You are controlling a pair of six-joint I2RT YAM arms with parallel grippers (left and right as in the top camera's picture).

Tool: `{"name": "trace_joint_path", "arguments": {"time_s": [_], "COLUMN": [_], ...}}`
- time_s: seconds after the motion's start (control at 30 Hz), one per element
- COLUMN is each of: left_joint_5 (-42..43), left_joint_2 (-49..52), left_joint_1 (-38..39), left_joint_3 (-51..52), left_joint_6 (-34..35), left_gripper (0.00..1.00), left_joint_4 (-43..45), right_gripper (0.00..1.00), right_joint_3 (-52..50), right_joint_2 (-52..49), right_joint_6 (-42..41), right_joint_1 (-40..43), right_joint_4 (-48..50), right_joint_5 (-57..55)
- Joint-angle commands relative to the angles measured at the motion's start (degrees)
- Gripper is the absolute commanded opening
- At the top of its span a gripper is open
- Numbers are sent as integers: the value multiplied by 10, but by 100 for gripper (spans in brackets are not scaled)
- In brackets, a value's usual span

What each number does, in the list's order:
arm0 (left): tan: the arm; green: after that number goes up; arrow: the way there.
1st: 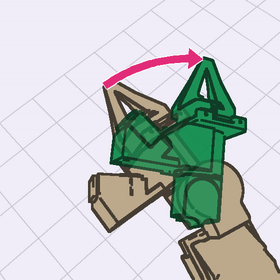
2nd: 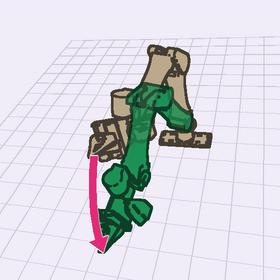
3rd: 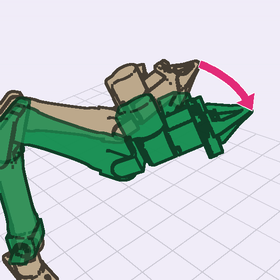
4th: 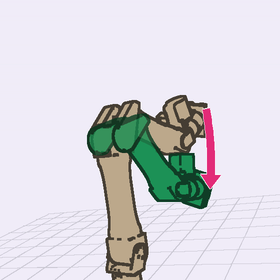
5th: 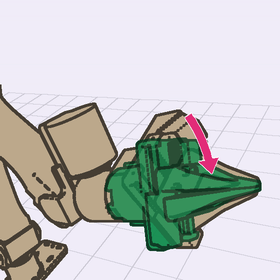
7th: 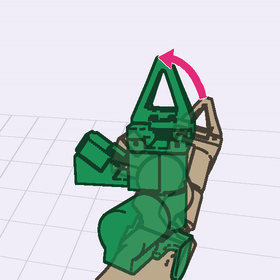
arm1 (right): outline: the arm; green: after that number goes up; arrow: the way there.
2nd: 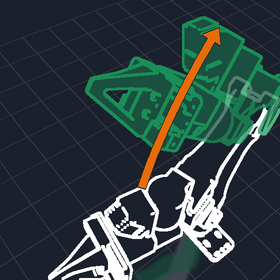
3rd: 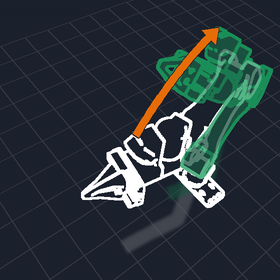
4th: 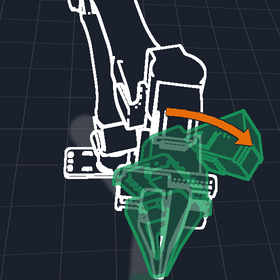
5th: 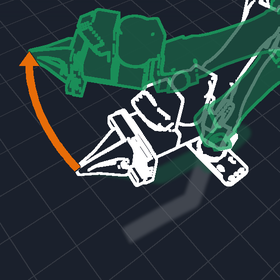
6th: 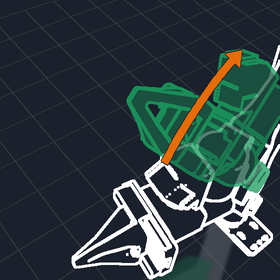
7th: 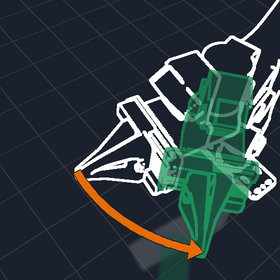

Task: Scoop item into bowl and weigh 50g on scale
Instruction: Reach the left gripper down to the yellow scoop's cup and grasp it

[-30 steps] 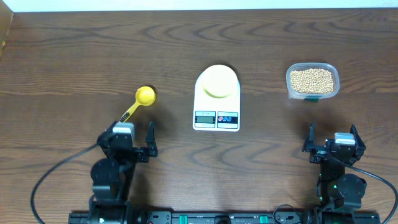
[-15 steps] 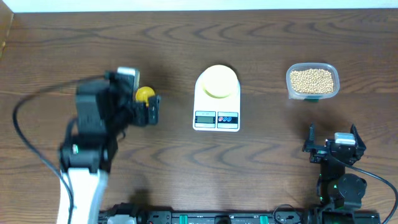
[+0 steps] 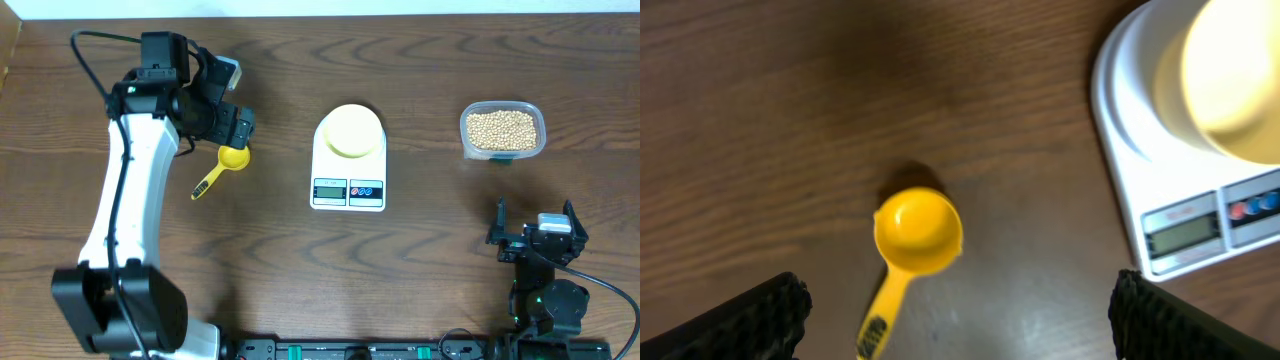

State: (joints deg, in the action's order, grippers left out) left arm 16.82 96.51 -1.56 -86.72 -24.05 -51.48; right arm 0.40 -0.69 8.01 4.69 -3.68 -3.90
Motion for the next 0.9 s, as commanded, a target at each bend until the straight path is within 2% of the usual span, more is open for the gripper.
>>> {"name": "trace_joint_path", "arguments": {"time_s": [0.0,0.17,0.23,0.53,0.77,0.87], "left_joint_5": [5,5,5,7,6,8], "left_joint_2": [37,77,94,200,228,238], "left_joint_1": [-14,-47,-62,-68,-68,-66], "left_joint_3": [-10,-10,-10,-10,-8,4], "left_joint_6": [-56,-62,-64,-64,-64,-64], "left_gripper": [98,98,88,62,56,48], "left_joint_4": [26,61,64,75,73,78], "right_gripper": [99,99,99,99,99,99], "right_joint_3": [-1,-1,-1,-1,-1,-1], "right_joint_2": [3,3,3,3,3,3], "right_joint_6": [4,4,4,4,4,4], "right_joint_1": [-3,-3,-3,-3,-3,-3], "right_joint_4": [-2,-2,-2,-2,-2,-2], "right_joint_5": [-5,-5,-5,-5,-5,-5]}}
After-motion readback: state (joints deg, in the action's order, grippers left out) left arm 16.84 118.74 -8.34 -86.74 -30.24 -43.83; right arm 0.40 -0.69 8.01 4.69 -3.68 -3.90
